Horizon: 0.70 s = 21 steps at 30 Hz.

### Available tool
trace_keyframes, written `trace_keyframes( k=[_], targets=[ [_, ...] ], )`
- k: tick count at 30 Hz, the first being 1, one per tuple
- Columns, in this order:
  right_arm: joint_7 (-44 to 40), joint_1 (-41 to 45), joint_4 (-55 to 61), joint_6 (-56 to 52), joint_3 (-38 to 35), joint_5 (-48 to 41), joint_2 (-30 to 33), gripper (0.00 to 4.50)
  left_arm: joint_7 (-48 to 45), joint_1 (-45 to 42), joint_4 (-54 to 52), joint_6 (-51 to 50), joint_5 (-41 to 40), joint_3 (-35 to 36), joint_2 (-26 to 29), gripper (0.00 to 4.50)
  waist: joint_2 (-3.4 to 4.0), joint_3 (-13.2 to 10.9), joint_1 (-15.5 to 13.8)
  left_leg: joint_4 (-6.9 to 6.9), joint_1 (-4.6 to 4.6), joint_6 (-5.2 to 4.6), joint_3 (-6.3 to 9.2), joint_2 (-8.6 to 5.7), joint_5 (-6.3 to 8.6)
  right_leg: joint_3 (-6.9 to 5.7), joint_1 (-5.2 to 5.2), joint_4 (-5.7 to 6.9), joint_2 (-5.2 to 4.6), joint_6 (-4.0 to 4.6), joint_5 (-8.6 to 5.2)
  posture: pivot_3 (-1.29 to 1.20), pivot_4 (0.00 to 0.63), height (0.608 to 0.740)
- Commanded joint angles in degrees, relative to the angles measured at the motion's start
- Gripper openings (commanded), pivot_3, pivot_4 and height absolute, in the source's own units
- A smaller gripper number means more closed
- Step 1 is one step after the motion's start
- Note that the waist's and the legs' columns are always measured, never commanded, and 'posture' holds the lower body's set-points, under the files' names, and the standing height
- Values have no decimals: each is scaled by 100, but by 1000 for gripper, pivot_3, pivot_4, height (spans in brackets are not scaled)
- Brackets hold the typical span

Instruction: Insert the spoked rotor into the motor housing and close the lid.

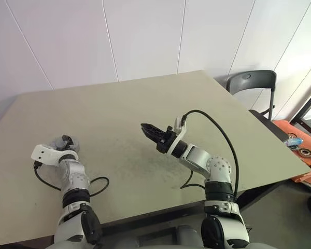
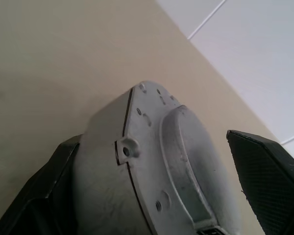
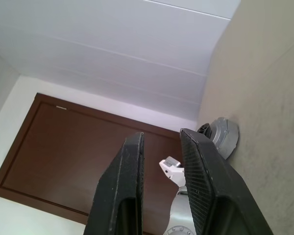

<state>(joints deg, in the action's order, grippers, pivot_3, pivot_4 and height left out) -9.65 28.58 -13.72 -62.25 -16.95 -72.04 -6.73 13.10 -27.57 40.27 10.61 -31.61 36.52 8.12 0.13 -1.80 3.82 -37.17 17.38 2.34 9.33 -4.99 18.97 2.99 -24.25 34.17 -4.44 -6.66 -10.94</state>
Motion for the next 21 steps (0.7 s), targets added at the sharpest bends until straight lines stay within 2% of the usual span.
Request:
trace_keyframes(
  k=[1, 11, 17, 21],
  targets=[
    [-55, 98, 42, -54, 72, -5, -35, 1220, 679, 171, 140, 56, 297, 121, 166, 4477, 1, 0, 29, 1, 0, 0, 0, 0, 0, 0, -1, 0, 0, 0, 0, 0, 0, 740],
    [-101, 122, 11, -133, 62, 63, -40, 1220, 1799, 212, 41, -140, 1092, -182, 322, 4477, 18, 12, -149, -1, 1, 1, 6, -4, 0, -2, 2, 0, -6, -15, -5, 0, 0, 740],
    [-184, 118, 20, -249, 137, 90, -10, 1220, 1249, 276, -490, 205, 1499, -596, 469, 4477, 13, 11, -272, 0, 11, 1, 6, -7, 0, -5, -4, -6, -7, -1, 4, 0, 0, 740],
    [-209, 104, 19, -306, 197, 181, -1, 1220, 604, 307, -712, 332, 1424, -722, 505, 4477, 13, 11, -304, 2, 13, 1, 2, -7, 0, -7, -6, -7, -7, -1, 4, 0, 0, 740]
  ],
)
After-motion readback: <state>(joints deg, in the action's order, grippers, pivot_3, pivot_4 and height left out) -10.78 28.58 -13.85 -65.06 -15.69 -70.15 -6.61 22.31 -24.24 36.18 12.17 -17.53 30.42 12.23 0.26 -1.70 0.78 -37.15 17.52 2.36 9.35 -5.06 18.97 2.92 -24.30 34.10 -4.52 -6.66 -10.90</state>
